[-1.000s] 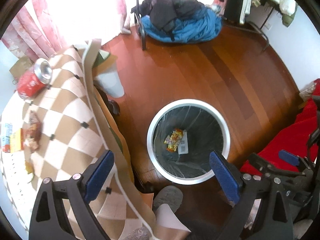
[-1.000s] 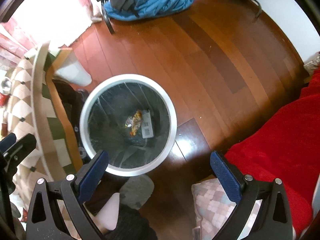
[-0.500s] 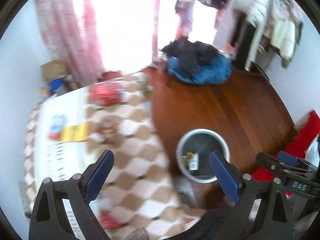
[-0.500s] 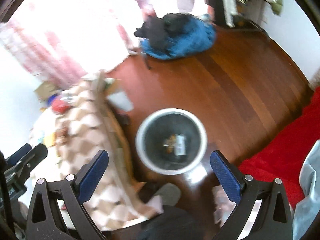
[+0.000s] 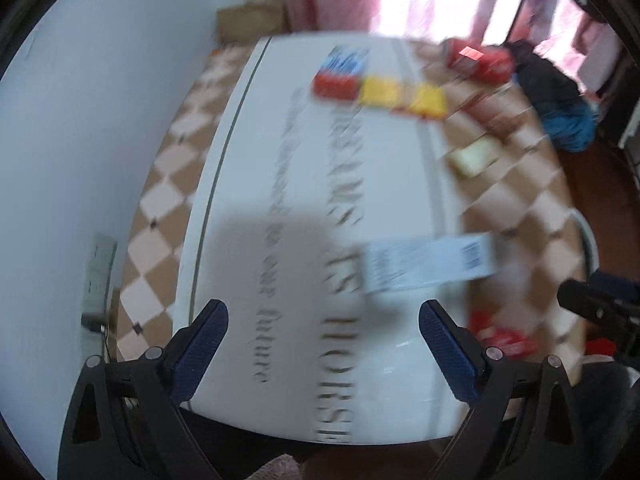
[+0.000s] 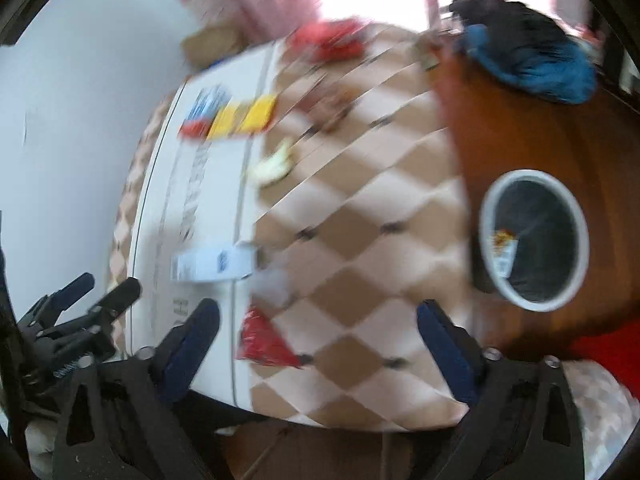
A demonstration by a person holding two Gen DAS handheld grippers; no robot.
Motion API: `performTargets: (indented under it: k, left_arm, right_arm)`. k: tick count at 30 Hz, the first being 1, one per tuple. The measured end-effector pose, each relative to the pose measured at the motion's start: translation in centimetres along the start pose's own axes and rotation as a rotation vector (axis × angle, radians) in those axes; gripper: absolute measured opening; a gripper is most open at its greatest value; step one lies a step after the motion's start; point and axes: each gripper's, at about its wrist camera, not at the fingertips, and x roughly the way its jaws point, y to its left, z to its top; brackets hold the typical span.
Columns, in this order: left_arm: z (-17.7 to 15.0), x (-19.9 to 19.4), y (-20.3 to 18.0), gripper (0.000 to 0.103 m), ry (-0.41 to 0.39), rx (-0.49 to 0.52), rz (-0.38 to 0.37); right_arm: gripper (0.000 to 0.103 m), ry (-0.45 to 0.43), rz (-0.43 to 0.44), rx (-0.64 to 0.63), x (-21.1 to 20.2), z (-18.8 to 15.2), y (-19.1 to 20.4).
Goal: Collect trash
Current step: 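Move both tools back to the table toward the white box and plastic cup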
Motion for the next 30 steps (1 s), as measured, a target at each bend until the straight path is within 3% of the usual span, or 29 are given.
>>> performTargets:
  k: [7,11,13,14,22,26,27,28,29,30]
  left_arm:
    - [-1.1,1.8,1.2,0.098,0.021,0.059,-0.003]
    - [-0.8,1.2,0.2,0.098,0.006,0.157,0.003]
    - [-0.5,0.9,-0.5,0.097,0.0,0.216,-0.002]
    - [-0.3,0.8,-1.1,0.098,0.001,0.247,-0.007]
    - [1.6,1.6,-7.7,0.096,0.019,0.61,-0.048]
    - [2.7,3.9,-10.6,0.095,0.09,0.709,-0.087]
    - [2.9,4.3,-11.1,0.086,0.106,0.722,-0.093]
    - [3.1,4.7,-11.4,0.066,0.122,0.728,-0.095]
    - [3.3,5.0,-11.4,0.056,0.137,0.718,-0.097]
    - [3.7,5.2,-11.2,0.055,0.146,0.688,-0.1]
  right_arm:
    - [0.083,0.089,-0.054,-0.111,6.1,1.1,4.0]
    - [0.064,0.12,-0.056,-0.127,7.9,1.5,4.2]
    - [0.047,0.13,-0.042,-0.124,8.4,1.6,4.1]
    - [0.045,0.128,-0.033,-0.121,8.3,1.6,3.9]
    - [0.045,0.077,-0.05,-0.019,4.9,1.4,-1.2]
    - [0.045,0.076,-0.052,0.069,4.0,1.5,-5.0]
    - [0.045,0.078,-0.049,0.084,4.0,1.6,-5.6]
    - [0.045,0.081,-0.044,0.095,4.0,1.5,-6.1]
    - [0.045,0.083,-0.041,0.101,4.1,1.5,-6.3]
    - [0.045,0.084,-0.036,0.108,4.2,1.5,-6.7]
